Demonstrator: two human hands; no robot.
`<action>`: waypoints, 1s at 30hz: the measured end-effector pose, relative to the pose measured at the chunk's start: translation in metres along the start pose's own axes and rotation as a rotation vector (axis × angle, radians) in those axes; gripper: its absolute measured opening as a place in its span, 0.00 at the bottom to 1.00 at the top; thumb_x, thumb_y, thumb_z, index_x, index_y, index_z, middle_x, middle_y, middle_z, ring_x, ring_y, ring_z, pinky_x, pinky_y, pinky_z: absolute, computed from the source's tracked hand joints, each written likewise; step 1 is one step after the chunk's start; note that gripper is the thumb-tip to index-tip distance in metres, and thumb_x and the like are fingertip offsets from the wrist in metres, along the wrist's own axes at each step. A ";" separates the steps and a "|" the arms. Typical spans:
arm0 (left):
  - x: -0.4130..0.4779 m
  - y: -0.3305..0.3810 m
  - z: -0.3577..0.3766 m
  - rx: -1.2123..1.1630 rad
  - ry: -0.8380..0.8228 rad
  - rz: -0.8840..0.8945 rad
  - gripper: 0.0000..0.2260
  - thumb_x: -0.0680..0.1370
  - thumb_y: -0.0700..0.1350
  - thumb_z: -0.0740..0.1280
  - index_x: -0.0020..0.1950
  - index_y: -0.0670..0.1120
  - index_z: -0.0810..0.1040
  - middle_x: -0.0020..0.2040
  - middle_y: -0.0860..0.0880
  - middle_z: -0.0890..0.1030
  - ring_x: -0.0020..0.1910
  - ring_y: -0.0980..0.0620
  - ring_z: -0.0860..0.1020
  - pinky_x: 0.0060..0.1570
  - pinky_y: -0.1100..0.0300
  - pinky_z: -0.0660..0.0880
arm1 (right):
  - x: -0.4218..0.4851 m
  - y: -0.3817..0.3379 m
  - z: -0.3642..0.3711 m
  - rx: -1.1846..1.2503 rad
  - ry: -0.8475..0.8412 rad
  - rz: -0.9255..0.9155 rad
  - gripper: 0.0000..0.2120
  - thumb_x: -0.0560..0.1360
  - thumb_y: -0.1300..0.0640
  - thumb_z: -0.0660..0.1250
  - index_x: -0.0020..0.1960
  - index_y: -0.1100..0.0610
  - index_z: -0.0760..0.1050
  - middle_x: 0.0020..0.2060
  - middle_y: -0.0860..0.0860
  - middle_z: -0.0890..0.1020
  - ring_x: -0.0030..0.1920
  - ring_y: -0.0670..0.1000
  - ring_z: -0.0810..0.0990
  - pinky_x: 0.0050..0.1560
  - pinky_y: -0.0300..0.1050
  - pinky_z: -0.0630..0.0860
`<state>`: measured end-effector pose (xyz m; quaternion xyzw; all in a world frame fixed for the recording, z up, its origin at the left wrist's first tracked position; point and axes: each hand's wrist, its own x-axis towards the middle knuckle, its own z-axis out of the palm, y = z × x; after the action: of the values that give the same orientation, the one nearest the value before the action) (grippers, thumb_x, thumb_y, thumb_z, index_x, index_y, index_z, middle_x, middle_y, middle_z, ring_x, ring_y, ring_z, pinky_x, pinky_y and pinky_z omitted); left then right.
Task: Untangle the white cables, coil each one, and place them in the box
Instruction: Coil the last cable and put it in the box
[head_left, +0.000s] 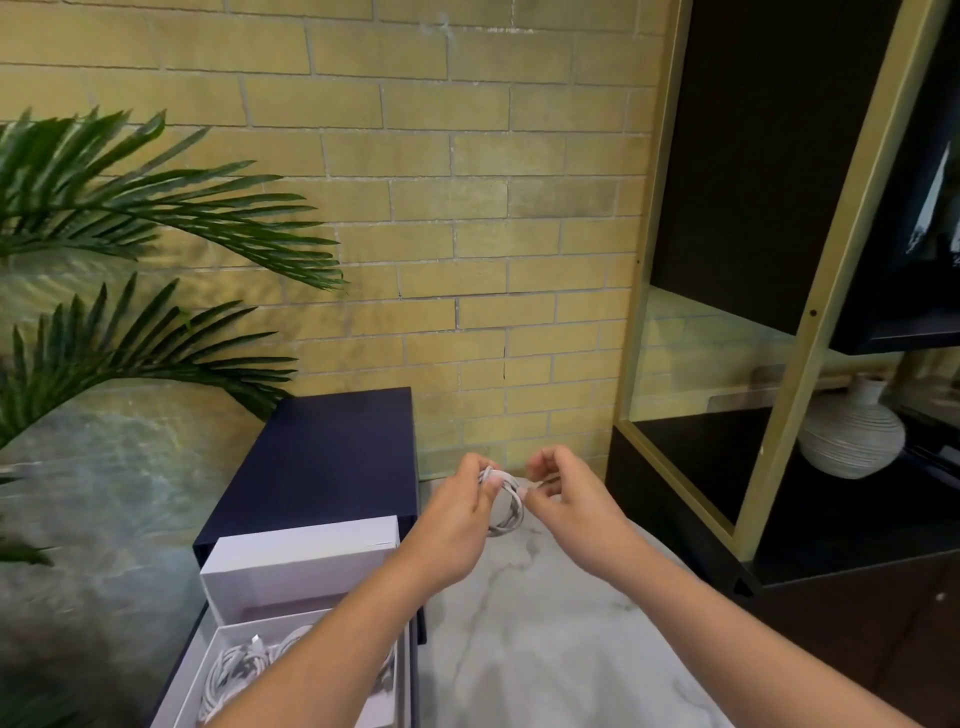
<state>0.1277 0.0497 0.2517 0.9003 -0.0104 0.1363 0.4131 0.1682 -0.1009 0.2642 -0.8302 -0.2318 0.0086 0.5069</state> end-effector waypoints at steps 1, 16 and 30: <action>0.001 -0.001 0.002 0.005 0.029 -0.008 0.08 0.83 0.54 0.52 0.50 0.53 0.68 0.45 0.52 0.76 0.41 0.56 0.73 0.38 0.62 0.69 | -0.002 0.001 0.002 -0.077 0.057 -0.056 0.05 0.77 0.58 0.65 0.53 0.53 0.72 0.48 0.49 0.76 0.44 0.45 0.75 0.43 0.35 0.72; 0.003 -0.002 0.012 0.092 0.179 0.044 0.08 0.83 0.53 0.51 0.51 0.52 0.66 0.42 0.51 0.77 0.42 0.49 0.74 0.41 0.52 0.71 | 0.000 -0.001 0.002 0.364 0.079 0.108 0.09 0.76 0.66 0.65 0.52 0.56 0.71 0.41 0.53 0.74 0.35 0.48 0.74 0.38 0.44 0.74; 0.002 -0.008 -0.001 -0.064 0.041 -0.035 0.15 0.83 0.53 0.53 0.46 0.44 0.71 0.35 0.54 0.70 0.33 0.55 0.67 0.37 0.58 0.65 | 0.014 -0.003 -0.032 -0.689 -0.007 -0.274 0.07 0.78 0.56 0.63 0.49 0.52 0.80 0.41 0.46 0.81 0.44 0.47 0.71 0.40 0.41 0.68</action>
<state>0.1309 0.0556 0.2467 0.8837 0.0096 0.1471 0.4442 0.1875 -0.1216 0.2853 -0.9133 -0.3320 -0.1352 0.1933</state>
